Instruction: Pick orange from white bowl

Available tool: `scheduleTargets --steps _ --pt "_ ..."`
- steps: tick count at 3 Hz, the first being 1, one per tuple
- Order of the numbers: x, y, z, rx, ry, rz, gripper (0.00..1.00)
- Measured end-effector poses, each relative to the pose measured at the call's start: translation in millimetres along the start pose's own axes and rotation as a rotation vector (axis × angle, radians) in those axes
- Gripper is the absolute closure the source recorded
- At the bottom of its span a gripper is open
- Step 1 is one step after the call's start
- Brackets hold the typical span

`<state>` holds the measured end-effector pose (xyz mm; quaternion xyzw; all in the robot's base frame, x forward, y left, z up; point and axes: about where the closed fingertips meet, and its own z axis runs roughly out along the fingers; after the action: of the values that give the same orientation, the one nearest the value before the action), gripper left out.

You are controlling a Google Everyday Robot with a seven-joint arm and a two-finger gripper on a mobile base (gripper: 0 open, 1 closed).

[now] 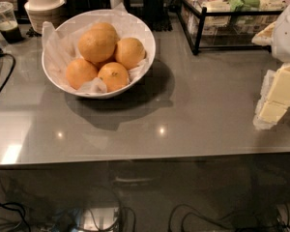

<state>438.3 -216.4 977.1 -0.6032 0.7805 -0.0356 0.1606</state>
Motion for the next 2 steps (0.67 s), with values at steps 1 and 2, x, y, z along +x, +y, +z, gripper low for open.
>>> scheduleTargets --steps 1,2 --pt "-0.1 0.0 0.0 0.000 0.000 0.000 0.00" --pt "-15.6 -2.9 0.0 0.002 -0.032 -0.039 0.00"
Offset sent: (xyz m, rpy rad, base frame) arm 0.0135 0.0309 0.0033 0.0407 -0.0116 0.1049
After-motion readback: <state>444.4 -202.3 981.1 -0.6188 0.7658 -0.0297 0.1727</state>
